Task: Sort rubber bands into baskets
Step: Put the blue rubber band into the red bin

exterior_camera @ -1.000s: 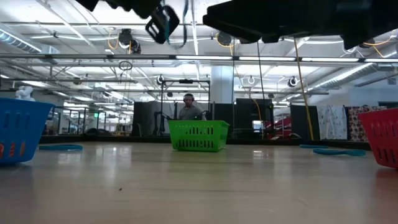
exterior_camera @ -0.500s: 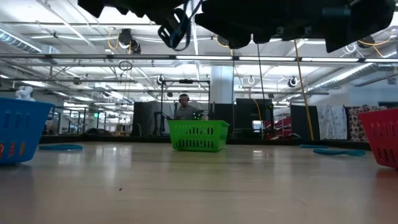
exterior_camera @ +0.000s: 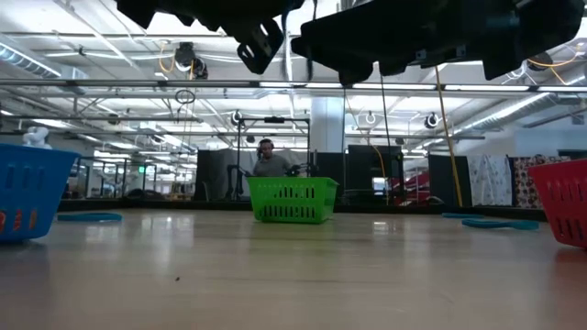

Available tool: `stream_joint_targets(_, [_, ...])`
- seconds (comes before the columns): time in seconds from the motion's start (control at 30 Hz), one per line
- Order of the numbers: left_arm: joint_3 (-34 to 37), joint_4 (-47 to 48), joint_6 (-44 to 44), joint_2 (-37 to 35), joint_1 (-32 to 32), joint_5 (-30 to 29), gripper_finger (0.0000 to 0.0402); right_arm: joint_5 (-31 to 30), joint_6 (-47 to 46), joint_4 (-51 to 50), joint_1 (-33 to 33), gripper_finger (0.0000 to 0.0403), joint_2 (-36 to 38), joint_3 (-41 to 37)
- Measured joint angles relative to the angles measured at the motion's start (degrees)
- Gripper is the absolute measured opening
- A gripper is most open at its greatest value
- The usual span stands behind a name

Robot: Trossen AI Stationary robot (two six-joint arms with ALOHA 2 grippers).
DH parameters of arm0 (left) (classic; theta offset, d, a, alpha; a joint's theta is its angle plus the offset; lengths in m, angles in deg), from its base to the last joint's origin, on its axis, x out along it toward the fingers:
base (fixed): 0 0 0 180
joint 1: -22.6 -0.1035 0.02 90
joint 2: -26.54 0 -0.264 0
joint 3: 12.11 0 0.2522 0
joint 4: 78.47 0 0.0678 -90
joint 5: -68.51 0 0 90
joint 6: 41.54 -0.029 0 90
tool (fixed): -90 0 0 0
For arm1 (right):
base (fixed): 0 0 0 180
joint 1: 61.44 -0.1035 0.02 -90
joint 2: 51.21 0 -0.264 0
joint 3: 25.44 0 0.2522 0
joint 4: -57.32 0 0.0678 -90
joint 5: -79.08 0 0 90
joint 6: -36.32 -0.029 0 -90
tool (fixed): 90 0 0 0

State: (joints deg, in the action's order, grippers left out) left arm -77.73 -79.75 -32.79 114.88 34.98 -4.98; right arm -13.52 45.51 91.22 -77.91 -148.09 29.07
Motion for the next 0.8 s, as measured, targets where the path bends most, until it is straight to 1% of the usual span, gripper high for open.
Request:
stream_joint_targets(0.13, [0.0,0.5,-0.5,0.0,0.0,-0.1,0.0002,-0.2,-0.7,0.0,0.0,0.0130,0.0,0.0])
stream_joint_targets(0.2, [0.0,0.8,-0.6,0.0,0.0,-0.1,0.0002,-0.4,-1.0,-0.2,0.2,0.0100,0.0,0.0])
stream_joint_targets(0.27, [0.0,1.0,-0.5,0.0,0.0,-0.7,0.0002,-0.5,-0.9,-0.3,0.3,0.0058,0.0,0.0])
stream_joint_targets(0.3, [0.0,1.1,-0.5,0.0,0.0,-1.3,0.0002,-0.5,-0.7,-0.3,0.4,0.0034,0.0,0.0])
stream_joint_targets(0.33, [0.0,1.1,-0.4,0.0,0.0,-2.5,0.0002,-0.5,-0.3,-0.3,0.4,0.0018,0.0,0.0])
stream_joint_targets(0.37, [0.0,1.2,-0.3,0.0,0.0,-4.1,0.0003,-0.6,-0.2,-0.3,0.4,0.0011,0.0,0.0])
stream_joint_targets(0.43, [0.0,1.8,-0.6,0.0,0.0,-8.0,0.0012,-0.6,-0.5,-0.3,0.4,0.0007,0.0,0.0])
stream_joint_targets(0.5, [0.0,3.2,-2.5,-0.1,0.0,-10.3,0.0027,-0.8,-0.9,-0.7,0.4,0.0003,0.0,0.0])
stream_joint_targets(0.67, [-0.1,5.5,-6.2,-0.1,0.0,-12.6,0.0083,-1.0,-1.7,-1.6,0.4,0.0001,0.0,0.0])
stream_joint_targets(0.8, [-0.1,5.8,-6.5,-0.1,0.0,-13.6,0.0129,-4.0,-1.8,-4.3,0.4,0.0001,1.2,0.0])
